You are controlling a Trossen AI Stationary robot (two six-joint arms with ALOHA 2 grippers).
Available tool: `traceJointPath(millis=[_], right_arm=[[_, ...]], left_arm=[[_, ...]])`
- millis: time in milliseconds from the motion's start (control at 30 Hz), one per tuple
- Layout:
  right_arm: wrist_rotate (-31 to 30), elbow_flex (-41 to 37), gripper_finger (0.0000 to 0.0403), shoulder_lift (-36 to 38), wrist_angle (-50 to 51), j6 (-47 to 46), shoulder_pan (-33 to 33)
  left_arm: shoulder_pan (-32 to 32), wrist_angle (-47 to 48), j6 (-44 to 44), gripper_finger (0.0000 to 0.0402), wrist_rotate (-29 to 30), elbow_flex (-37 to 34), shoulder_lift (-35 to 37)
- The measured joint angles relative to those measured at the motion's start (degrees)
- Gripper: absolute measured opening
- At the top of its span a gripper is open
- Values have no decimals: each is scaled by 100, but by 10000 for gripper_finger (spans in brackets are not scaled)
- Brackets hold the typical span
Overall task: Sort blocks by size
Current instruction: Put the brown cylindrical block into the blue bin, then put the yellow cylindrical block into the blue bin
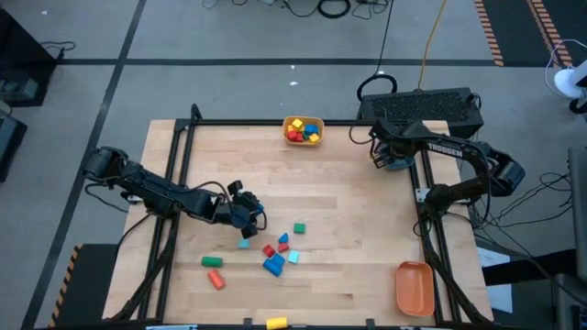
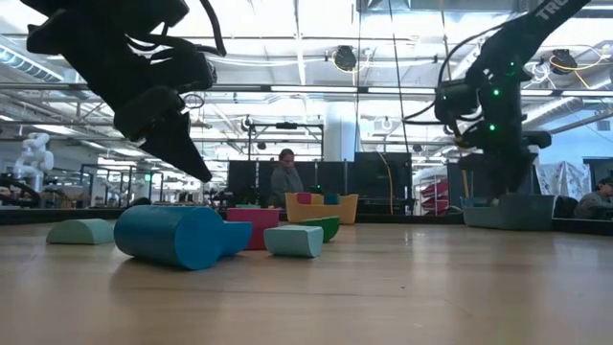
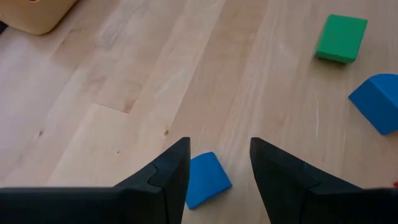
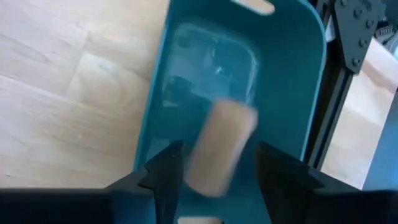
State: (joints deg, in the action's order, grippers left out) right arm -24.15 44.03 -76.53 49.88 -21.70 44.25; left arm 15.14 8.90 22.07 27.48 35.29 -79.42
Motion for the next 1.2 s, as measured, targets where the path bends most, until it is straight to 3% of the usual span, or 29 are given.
traceJointPath(millis=[267, 533, 767, 900, 1033, 1200], right_arm=[[-16, 116, 192, 0, -178, 375, -99], [11, 532, 186, 199, -260, 594, -667], [403, 603, 185, 376, -1197, 590, -1724], [488, 603, 185, 297, -1584, 428, -2382], [498, 603, 185, 257, -1794, 243, -2984], [737, 598, 185, 136, -2189, 91, -3790]], left_arm=[[-11, 2, -44, 169, -1, 0, 0], [-11, 210, -286, 169, -54, 0, 0], [-11, 852, 503, 169, -930, 0, -2], [-11, 1050, 744, 169, -1094, -2, -2], [-11, 952, 766, 169, -1253, 8, -2], [42, 964, 695, 169, -1947, 167, -2]])
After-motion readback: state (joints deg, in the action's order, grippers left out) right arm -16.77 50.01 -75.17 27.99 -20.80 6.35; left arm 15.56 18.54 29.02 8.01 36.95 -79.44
